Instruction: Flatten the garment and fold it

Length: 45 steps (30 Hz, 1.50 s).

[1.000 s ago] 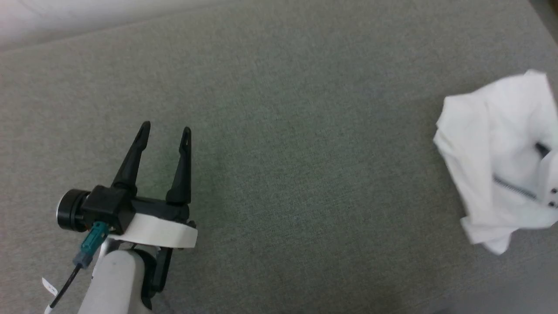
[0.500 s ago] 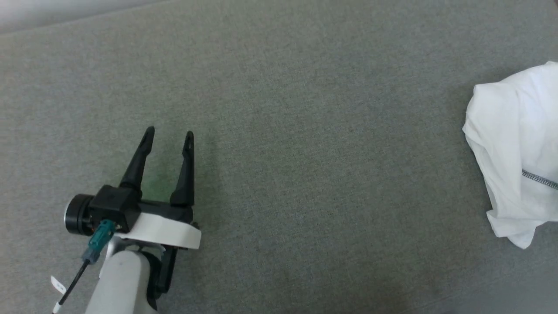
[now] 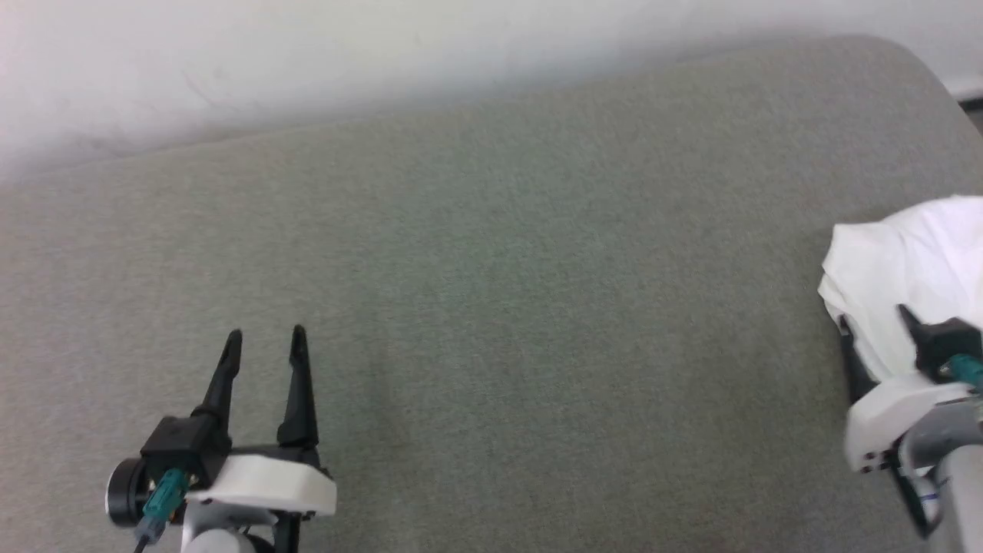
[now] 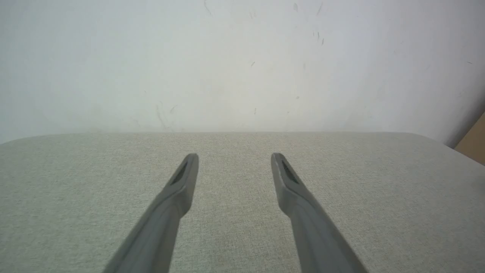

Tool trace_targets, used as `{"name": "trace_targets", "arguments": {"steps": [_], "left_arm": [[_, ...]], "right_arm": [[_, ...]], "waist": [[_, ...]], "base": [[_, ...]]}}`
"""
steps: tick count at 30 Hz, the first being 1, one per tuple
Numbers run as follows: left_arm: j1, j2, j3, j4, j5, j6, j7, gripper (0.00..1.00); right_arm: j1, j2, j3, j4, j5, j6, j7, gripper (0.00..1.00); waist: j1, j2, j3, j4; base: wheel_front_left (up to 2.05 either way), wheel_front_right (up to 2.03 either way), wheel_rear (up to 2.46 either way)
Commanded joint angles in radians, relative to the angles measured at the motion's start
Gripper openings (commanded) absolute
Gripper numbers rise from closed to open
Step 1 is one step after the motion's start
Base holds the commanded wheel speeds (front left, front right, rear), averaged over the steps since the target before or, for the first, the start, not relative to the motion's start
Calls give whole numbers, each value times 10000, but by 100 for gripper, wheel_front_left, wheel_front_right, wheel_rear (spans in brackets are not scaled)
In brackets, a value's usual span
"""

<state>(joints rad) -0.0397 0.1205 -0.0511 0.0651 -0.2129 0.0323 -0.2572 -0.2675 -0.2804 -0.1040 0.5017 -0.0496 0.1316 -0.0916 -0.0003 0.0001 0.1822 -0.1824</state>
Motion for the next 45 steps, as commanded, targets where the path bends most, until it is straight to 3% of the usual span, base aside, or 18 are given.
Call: {"name": "trace_targets", "arguments": {"steps": [1, 9, 16, 20, 32, 33, 45], "left_arm": [[191, -19, 154, 32, -78, 90, -44, 100], [635, 261, 623, 508, -55, 132, -44, 100], [807, 866, 1008, 693, -69, 137, 48, 100], [1044, 1122, 1094, 637, -234, -75, 177, 100], [1657, 1094, 730, 730, -311, -262, 335, 100], [1612, 1077, 740, 732, -277, -228, 375, 0], [1518, 933, 728, 625, -91, -236, 550, 0]], "right_arm": [[256, 253, 196, -415, 227, -9, 56, 100], [1193, 1475, 1187, -2376, 1175, -9, 258, 100], [1905, 1851, 1561, -3902, 1924, -9, 131, 100], [2335, 2008, 1425, -4441, 2093, -9, 218, 100], [3200, 2207, 1243, -4854, 1799, -9, 511, 100], [3143, 2169, 1242, -4784, 1825, 0, 483, 0], [3103, 2177, 1230, -4799, 1722, -1, 515, 0]], "waist": [[3, -1, -839, 736], [3, -1, -1411, 1352], [3, -1, -1665, 1472], [3, -1, -1716, 1441], [3, -1, -1890, 1276], [3, -1, -1891, 1276], [3, -1, -1886, 1318]], "base": [[0, 0, 0], [0, 0, 0], [0, 0, 0], [0, 0, 0], [0, 0, 0], [0, 0, 0], [0, 0, 0]]}}
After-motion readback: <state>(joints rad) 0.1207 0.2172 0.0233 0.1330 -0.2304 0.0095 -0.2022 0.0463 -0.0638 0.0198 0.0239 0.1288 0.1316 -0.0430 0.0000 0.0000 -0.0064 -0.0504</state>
